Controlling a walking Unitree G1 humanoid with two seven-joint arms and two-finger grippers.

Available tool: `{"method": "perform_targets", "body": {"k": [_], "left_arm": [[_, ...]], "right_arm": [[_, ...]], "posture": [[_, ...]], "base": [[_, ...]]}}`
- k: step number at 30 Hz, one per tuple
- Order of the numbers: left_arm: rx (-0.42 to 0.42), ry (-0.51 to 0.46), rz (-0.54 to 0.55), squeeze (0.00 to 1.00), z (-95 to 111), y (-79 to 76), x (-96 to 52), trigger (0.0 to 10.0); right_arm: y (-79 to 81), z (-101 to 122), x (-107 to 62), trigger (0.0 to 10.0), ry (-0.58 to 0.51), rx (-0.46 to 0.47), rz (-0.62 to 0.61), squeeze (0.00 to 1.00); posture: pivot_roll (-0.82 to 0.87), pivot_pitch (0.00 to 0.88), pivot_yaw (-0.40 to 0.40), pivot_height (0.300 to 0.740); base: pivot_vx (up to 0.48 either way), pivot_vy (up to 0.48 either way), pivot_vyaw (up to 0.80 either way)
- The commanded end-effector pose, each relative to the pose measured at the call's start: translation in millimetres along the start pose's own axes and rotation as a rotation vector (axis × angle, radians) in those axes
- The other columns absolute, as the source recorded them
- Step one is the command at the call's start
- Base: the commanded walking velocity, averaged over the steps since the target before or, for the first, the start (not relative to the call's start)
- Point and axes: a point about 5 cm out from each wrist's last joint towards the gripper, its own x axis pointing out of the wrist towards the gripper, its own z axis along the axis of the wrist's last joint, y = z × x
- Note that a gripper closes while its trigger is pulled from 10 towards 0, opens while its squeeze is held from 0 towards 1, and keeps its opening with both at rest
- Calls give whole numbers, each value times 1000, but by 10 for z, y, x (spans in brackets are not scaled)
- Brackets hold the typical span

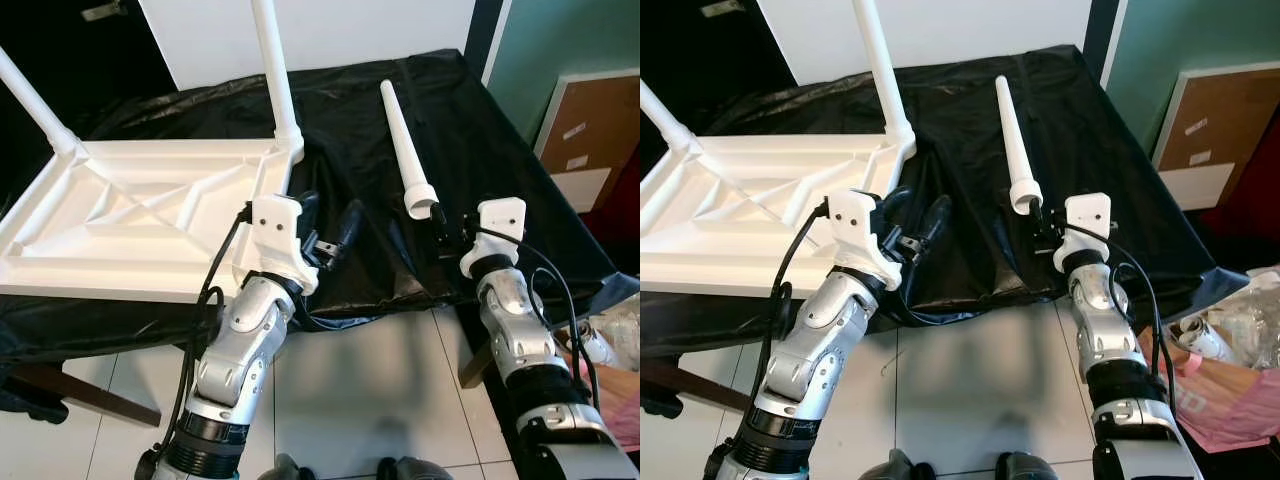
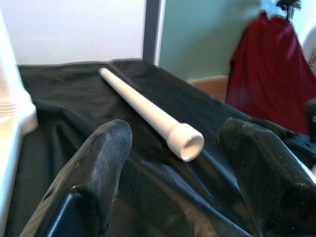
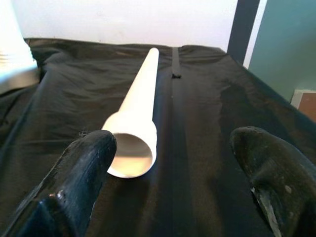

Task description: Building children table

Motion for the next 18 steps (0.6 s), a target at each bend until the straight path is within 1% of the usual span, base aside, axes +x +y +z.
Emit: {"method": "perform_targets", "body": {"k": [1,3,4,5,8,10,11,13,18], "left_arm": [[-3,31,-351,0,12,-229,-75,10000],[-8,73,-450,0,45,-351,-148,10000],[-8,73,-450,0,45,-351,-148,10000],[-10,85,-477,0,56,-388,-171,10000],[-15,92,-493,0,69,-419,-187,10000],[-29,106,-507,0,106,-491,-223,10000],[-29,106,-507,0,106,-491,-223,10000],[-37,116,-512,0,134,-546,-254,10000],[-48,124,-504,0,161,-573,-276,10000]], "right_arm": [[56,-45,29,10000,30,14,31,0],[100,-2,140,10000,25,4,64,0],[100,-2,140,10000,25,4,64,0],[114,16,177,10000,22,1,72,0],[127,33,219,10000,23,1,78,0],[191,94,342,10000,16,8,107,0],[191,94,342,10000,16,8,107,0],[258,154,428,10000,7,15,148,0],[272,217,494,10000,-6,48,157,0]], "posture": [[-60,208,72,740],[-47,240,71,740],[-47,240,71,740],[-45,243,71,740],[-37,259,70,740],[-16,289,67,740],[-16,289,67,740],[1,308,64,740],[16,317,62,740]], "base": [[0,0,0],[0,0,0],[0,0,0],[0,0,0],[0,0,0],[0,0,0],[0,0,0],[0,0,0],[0,0,0]]}}
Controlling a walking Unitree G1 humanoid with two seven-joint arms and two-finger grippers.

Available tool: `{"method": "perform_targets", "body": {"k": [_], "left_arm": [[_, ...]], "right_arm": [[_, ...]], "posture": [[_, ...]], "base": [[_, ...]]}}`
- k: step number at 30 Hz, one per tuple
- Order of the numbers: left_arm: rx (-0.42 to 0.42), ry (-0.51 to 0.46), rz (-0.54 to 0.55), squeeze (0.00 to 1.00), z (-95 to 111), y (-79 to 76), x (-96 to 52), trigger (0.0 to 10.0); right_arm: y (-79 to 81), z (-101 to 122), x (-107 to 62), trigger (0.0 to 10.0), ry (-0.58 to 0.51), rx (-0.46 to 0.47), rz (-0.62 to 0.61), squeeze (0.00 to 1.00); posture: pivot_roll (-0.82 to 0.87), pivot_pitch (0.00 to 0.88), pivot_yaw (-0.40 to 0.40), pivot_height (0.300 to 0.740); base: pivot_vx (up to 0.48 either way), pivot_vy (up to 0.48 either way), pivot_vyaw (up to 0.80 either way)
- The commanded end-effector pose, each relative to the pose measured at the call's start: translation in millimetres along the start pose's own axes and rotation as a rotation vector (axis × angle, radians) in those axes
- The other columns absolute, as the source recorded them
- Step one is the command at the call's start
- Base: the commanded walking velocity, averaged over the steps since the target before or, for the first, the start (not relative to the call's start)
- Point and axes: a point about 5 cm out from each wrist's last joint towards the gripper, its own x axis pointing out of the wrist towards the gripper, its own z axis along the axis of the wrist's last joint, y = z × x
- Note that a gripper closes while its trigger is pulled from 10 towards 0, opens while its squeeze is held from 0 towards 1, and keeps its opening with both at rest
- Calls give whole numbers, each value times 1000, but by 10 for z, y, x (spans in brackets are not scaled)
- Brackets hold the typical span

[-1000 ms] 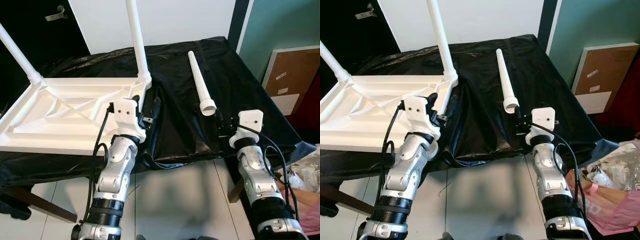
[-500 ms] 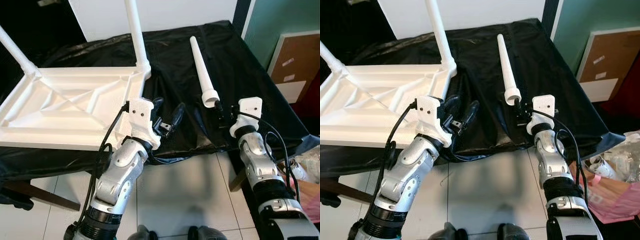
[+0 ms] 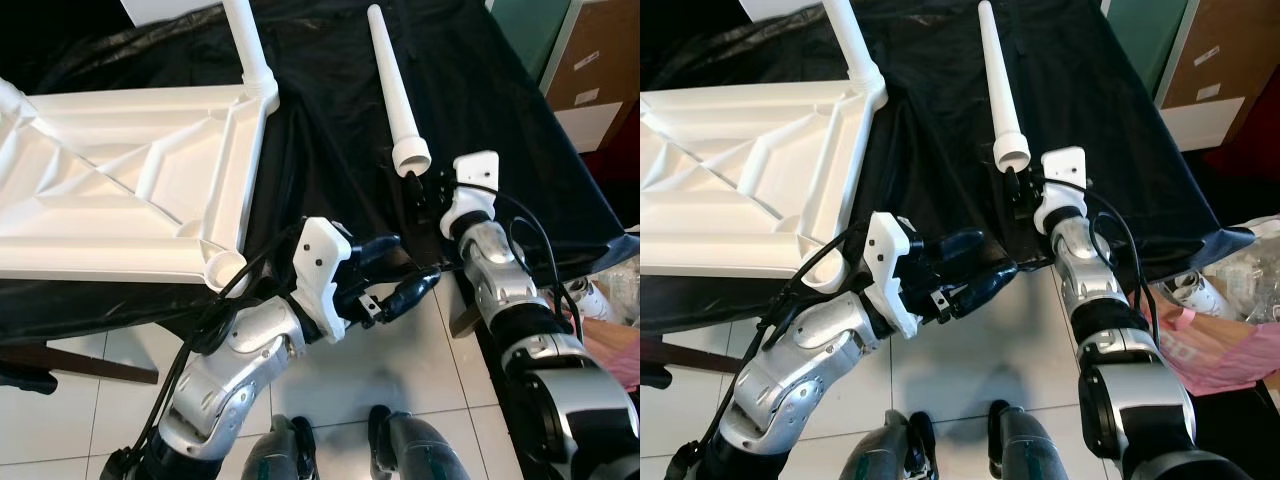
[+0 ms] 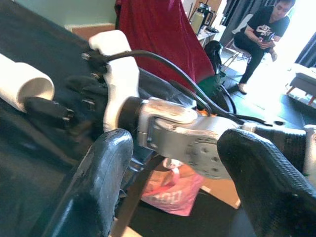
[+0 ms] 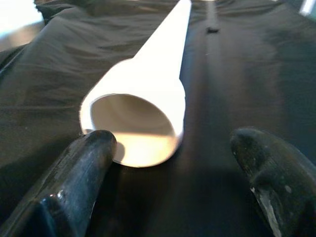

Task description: Building children table

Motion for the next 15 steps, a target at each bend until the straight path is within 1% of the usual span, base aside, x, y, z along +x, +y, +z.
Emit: {"method": "perform_targets", "body": {"k": [1,2,4,5,6,9,11,15], "left_arm": [[-13,18,-4,0,-8,-46,-25,10000],[-13,18,-4,0,-8,-46,-25,10000],[-17,31,1,0,10,-72,-45,10000],[-17,31,1,0,10,-72,-45,10000],[-17,36,3,0,13,-77,-52,10000],[-16,39,-3,0,16,-78,-59,10000],[-15,47,-8,0,22,-84,-66,10000],[-19,55,1,0,31,-96,-68,10000]], "right_arm": [[48,-67,-3,10000,22,39,13,0],[48,-67,-3,10000,22,39,13,0],[100,-17,70,10000,14,43,37,0],[100,-17,70,10000,14,43,37,0],[146,8,110,10000,14,44,53,0],[175,24,134,10000,13,45,62,0],[275,60,190,10000,11,40,88,0],[336,80,219,10000,3,56,99,0]], "posture": [[24,324,62,740],[24,324,62,740],[36,335,59,740],[36,335,59,740],[40,337,59,740],[43,340,59,740],[56,350,57,740],[64,351,53,740]], "base": [[0,0,0],[0,0,0],[0,0,0],[0,0,0],[0,0,0],[0,0,0],[0,0,0],[0,0,0]]}}
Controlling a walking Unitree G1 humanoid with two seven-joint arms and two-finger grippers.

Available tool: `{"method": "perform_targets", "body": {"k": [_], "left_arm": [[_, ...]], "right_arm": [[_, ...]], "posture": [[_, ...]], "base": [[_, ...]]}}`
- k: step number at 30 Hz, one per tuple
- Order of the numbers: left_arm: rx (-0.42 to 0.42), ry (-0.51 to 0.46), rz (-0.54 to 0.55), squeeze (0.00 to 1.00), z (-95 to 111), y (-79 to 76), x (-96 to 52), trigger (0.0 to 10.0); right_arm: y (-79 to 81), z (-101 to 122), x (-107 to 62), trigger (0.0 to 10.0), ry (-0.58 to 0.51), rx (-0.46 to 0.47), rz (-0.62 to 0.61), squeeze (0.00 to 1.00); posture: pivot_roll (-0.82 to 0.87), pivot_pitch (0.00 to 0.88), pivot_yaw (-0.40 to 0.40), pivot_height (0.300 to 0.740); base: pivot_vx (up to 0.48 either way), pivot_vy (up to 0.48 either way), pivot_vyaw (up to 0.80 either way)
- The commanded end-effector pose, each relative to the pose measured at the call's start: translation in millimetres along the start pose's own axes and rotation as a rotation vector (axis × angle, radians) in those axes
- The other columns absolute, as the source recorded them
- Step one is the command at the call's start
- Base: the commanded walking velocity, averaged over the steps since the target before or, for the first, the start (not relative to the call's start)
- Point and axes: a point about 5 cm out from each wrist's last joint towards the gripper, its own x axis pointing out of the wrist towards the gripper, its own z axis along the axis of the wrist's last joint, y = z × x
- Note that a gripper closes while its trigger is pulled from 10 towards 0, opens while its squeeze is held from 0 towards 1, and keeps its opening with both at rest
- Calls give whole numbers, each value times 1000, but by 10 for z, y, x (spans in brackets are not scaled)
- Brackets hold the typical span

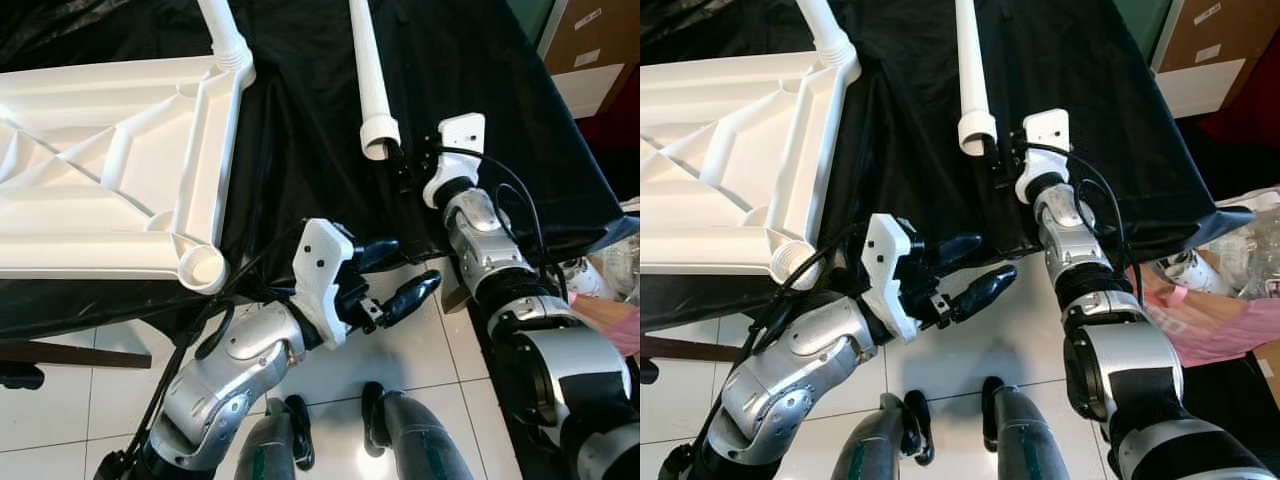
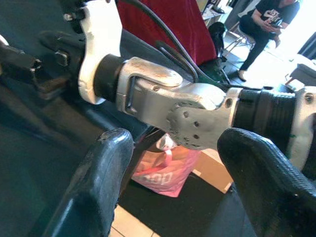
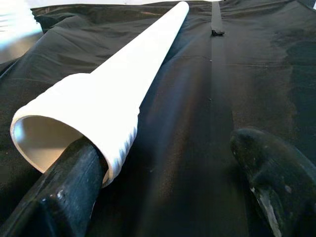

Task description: Building children table

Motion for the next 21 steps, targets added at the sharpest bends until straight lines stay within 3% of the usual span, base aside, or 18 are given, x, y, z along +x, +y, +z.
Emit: {"method": "perform_targets", "body": {"k": [1,2,3,6,7,21], "left_arm": [[-4,14,-32,0,-12,-43,-31,10000],[-6,17,-26,0,-12,-48,-34,10000],[-7,19,-22,0,-14,-50,-34,10000],[-9,22,-19,0,-12,-51,-34,10000],[-9,23,-16,0,-10,-49,-32,10000],[13,26,15,0,9,8,-8,10000]], "right_arm": [[131,-198,-61,10000,79,31,29,0],[131,-197,-59,9490,74,29,13,0],[126,-195,-57,627,70,33,3,0],[122,-194,-54,627,68,33,-1,0],[112,-177,-45,0,58,40,-9,0],[185,-73,11,0,-18,67,-2,0]], "posture": [[64,351,53,740],[63,351,52,740],[65,350,51,740],[65,350,51,740],[64,349,52,740],[56,332,54,740]], "base": [[0,0,0],[0,0,0],[0,0,0],[0,0,0],[0,0,0],[0,0,0]]}}
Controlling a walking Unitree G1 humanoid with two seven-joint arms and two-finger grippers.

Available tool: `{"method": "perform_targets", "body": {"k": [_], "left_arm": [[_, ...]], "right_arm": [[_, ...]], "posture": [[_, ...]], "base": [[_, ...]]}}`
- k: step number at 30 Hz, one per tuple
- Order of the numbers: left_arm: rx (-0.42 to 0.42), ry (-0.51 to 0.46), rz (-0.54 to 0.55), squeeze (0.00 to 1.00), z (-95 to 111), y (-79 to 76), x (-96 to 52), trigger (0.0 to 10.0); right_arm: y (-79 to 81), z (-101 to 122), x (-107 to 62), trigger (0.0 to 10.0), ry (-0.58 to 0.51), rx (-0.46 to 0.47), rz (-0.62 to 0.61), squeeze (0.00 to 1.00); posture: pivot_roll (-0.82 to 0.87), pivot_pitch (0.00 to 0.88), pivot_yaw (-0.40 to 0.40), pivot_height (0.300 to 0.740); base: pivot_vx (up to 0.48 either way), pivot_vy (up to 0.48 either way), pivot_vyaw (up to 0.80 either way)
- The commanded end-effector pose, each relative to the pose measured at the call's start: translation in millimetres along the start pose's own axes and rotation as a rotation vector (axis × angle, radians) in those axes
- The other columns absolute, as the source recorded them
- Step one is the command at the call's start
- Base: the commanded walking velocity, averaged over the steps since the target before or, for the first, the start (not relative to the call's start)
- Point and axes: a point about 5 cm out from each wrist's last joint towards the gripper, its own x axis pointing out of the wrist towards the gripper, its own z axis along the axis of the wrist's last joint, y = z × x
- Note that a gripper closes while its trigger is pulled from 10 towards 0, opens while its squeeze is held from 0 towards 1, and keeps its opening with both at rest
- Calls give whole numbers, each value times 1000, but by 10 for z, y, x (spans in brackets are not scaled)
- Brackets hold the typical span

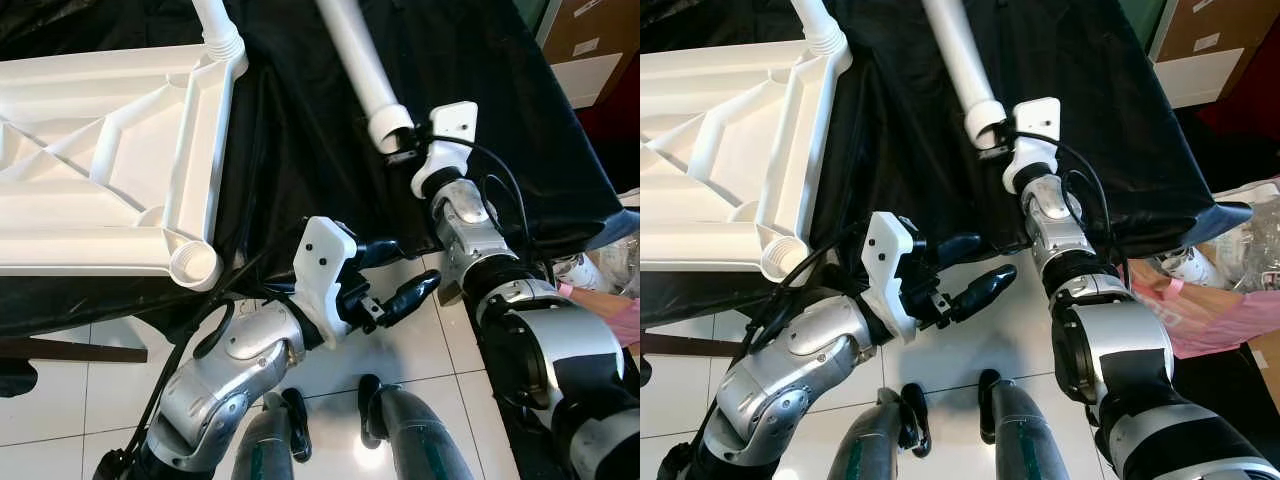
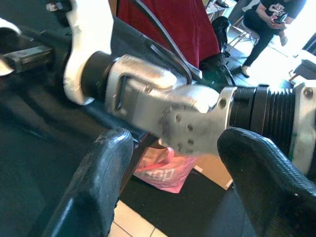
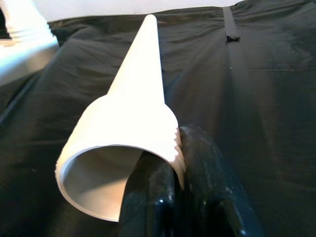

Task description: Building children table

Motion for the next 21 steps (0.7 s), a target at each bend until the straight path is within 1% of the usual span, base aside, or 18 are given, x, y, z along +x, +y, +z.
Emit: {"method": "perform_targets", "body": {"k": [1,4,6,9,10,11,12,13,14,15,16,18,19,20,21], "left_arm": [[4,14,1,0,-16,-2,-21,10000],[4,13,3,0,-19,5,-19,10000],[9,12,9,0,-27,24,-10,10000],[9,12,9,0,-27,24,-10,10000],[17,6,25,0,-23,57,1,10000],[34,-3,47,0,-18,116,15,10000],[46,-10,66,0,-6,165,26,10000],[46,-10,66,0,-6,165,26,10000],[56,-21,86,0,11,225,39,10000],[56,-21,86,0,11,225,39,10000],[61,-27,97,0,23,260,46,10000],[76,-57,170,0,70,440,78,10000],[78,-67,199,0,85,509,87,10000],[78,-67,199,0,85,509,87,10000],[86,-81,240,0,110,593,95,10000]], "right_arm": [[45,-109,-55,0,31,22,1,0],[40,-102,-63,0,16,22,-3,0],[26,-82,-82,0,-17,14,-11,0],[26,-82,-82,0,-17,14,-11,0],[13,-61,-102,0,-47,5,-17,0],[-5,-35,-134,10000,-84,-6,-27,0],[-19,-8,-162,10000,-115,-17,-34,0],[-19,-8,-162,10000,-115,-17,-34,0],[-33,23,-191,10000,-147,-25,-41,0],[-33,23,-191,10000,-147,-25,-41,0],[-41,41,-209,10000,-165,-29,-45,0],[-74,118,-260,10000,-215,-43,-68,0],[-82,143,-277,10000,-229,-50,-74,0],[-82,143,-277,10000,-229,-50,-74,0],[-97,179,-301,10000,-249,-53,-87,0]], "posture": [[56,332,54,740],[50,326,54,740],[37,313,53,740],[37,313,53,740],[28,300,53,740],[11,274,52,740],[11,274,52,740],[11,274,52,740],[-7,249,52,740],[-7,249,52,740],[-7,249,52,740],[-43,196,57,740],[-46,191,57,740],[-46,191,57,740],[-57,173,59,740]], "base": [[0,0,0],[0,0,0],[0,0,0],[0,0,0],[0,0,0],[0,0,0],[0,0,0],[0,0,0],[0,0,0],[0,0,0],[0,0,0],[0,0,0],[0,0,0],[0,0,0],[0,0,0]]}}
